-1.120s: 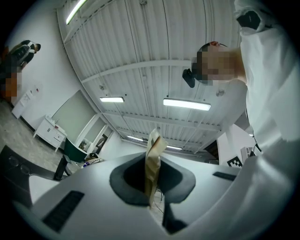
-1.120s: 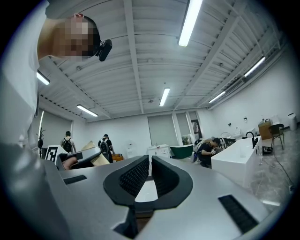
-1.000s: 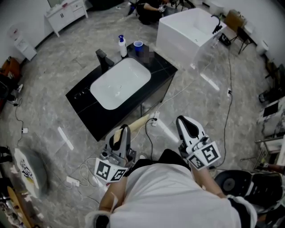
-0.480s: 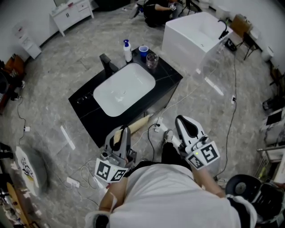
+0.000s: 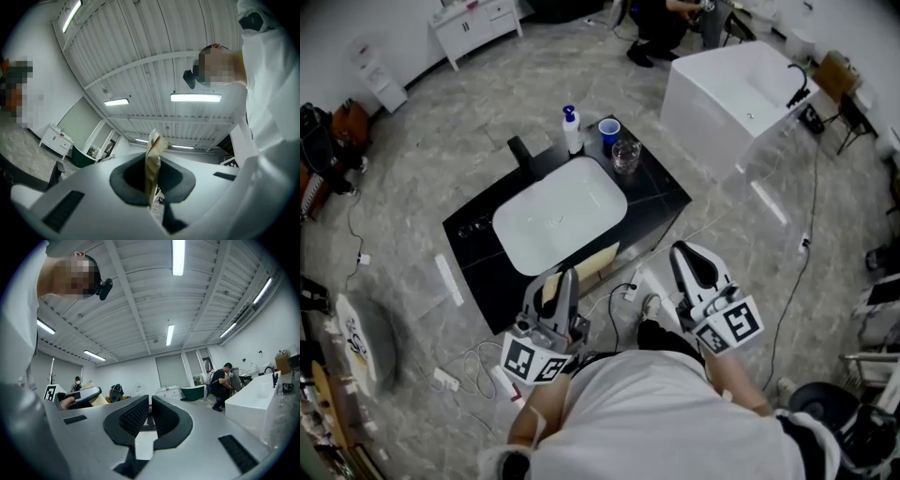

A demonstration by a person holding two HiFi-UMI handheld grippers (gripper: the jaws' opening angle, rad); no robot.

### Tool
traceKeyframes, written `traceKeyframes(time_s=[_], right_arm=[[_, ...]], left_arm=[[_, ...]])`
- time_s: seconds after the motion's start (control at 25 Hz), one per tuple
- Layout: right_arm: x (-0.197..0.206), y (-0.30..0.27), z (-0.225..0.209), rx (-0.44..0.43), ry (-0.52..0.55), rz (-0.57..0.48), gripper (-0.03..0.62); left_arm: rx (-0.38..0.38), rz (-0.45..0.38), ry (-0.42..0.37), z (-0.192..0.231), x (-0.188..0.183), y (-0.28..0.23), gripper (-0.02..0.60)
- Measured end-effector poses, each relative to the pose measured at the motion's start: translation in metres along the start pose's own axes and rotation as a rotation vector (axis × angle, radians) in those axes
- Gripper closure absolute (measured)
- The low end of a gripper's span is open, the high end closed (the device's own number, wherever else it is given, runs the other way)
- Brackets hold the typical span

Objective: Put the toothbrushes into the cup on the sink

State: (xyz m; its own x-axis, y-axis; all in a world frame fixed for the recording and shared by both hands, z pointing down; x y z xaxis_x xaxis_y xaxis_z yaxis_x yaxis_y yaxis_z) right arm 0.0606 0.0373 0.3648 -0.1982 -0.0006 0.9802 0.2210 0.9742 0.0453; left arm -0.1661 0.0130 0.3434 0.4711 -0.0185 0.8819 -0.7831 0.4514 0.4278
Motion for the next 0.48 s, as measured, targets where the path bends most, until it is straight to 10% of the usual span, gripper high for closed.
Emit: traceKeyframes(time_s=[0.48], right_arm=[[-0.002,-0.055,-0.101,-0.100,-0.074,0.066,0.549]], left_arm=[[-0.135,0.028,-0.014,0.031,0.044,-0.098,0.578]])
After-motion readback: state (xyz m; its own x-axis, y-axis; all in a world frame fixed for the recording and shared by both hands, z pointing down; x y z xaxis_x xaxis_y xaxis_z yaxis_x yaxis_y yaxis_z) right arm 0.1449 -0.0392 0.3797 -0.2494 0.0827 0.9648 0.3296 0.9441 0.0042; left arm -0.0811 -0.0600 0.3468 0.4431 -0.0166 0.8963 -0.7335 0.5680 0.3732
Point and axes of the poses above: the fingertips, and each gripper's own axes: y backward along the fingers, z to its left, x out of its underside, the point moved 4 cm from there along y, backward along the fingers, and after that the axes turned 10 degrees about x, right-handed, at the moved point
